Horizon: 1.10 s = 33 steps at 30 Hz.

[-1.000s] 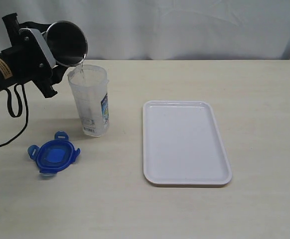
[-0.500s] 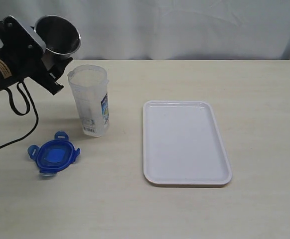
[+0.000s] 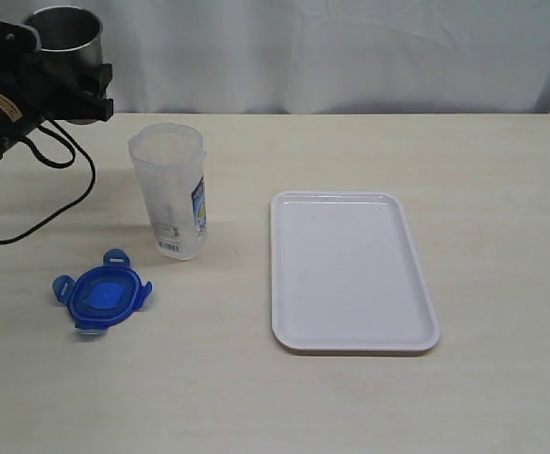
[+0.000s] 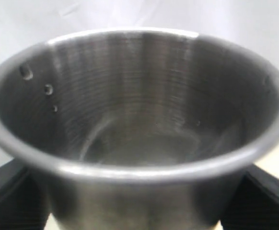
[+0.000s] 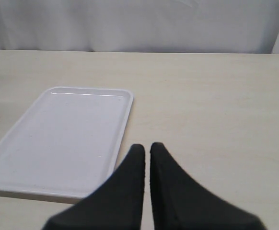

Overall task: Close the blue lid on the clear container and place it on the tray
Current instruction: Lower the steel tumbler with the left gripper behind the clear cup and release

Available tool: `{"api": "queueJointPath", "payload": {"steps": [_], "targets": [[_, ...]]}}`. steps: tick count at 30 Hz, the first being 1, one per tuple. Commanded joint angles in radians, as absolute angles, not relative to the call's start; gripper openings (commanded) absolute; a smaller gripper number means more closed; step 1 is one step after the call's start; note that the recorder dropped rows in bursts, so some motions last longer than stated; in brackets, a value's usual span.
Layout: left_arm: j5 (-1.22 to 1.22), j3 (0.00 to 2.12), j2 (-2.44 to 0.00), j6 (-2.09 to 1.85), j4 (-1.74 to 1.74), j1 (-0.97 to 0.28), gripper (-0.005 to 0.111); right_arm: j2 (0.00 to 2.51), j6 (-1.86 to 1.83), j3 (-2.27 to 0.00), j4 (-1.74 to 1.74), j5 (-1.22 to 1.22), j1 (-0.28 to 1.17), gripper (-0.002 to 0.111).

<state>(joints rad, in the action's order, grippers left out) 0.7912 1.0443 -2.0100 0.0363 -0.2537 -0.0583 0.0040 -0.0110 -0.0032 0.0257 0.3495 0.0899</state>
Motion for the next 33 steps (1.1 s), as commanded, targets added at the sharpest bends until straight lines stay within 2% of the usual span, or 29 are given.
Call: {"api": "queueJointPath", "payload": {"steps": [1, 10, 21, 33], "targets": [[0.752, 1.214, -2.112, 0.115, -0.246, -0.023, 0.000, 0.000, -0.007, 0.000, 0.018, 0.346, 0.083, 0.004], [0.732, 1.560, -2.393, 0.187, -0.250, -0.008, 0.000, 0.000, -0.007, 0.000, 0.018, 0.346, 0.083, 0.004], [0.788, 1.549, -2.465, 0.216, -0.254, -0.008, 0.000, 0.000, -0.007, 0.000, 0.018, 0.346, 0.083, 0.004], [0.858, 1.477, -2.460, 0.327, -0.493, -0.032, 0.000, 0.000, -0.007, 0.000, 0.018, 0.346, 0.083, 0.004]]}}
